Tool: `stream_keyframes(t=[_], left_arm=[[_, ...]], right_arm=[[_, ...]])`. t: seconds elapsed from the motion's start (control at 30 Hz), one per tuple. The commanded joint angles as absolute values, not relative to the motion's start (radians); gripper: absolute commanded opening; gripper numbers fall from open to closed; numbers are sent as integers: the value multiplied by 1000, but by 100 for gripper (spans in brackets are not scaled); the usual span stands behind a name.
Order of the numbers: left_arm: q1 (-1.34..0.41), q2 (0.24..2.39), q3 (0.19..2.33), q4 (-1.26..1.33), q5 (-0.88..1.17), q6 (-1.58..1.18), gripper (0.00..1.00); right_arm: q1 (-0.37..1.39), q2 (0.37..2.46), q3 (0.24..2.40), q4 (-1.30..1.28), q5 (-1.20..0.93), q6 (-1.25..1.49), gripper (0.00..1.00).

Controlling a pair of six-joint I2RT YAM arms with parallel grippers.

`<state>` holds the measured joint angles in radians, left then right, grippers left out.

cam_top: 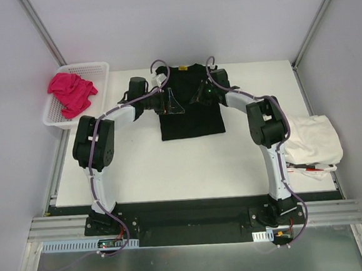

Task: Fold and stack the t-shirts
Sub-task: Fold the folded rectangular tshirt in 1/3 of the way

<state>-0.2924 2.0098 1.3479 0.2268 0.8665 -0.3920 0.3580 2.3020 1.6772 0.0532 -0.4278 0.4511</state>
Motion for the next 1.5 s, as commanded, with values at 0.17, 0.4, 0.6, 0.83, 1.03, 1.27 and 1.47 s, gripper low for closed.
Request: stream_keyframes(t=[0.17,0.4,0.6,0.83,1.03,1.27,1.47], left_arm=[[-281,1905,1324,258,960,-345,78],[-287,1904,1313,287,1035,-367,78],[-299,2029,1380,310,1130,-386,78],[-310,2126,1419,350,1152,-413,78],[-310,2177,1459,347,1167,-402,78],[-307,2266,1557,296,1172,-396,78],[-285,2312,1617,236,1172,-360,78]], right_arm=[[281,2456,2022,-78,-374,407,3],[245,2298,1959,-106,-394,364,4],[250,1940,1545,-29,-412,348,6],[282,1850,1296,97,-451,386,6],[288,1959,1336,133,-538,429,6],[284,2114,1439,144,-555,477,6],[250,2223,1526,143,-555,512,6]])
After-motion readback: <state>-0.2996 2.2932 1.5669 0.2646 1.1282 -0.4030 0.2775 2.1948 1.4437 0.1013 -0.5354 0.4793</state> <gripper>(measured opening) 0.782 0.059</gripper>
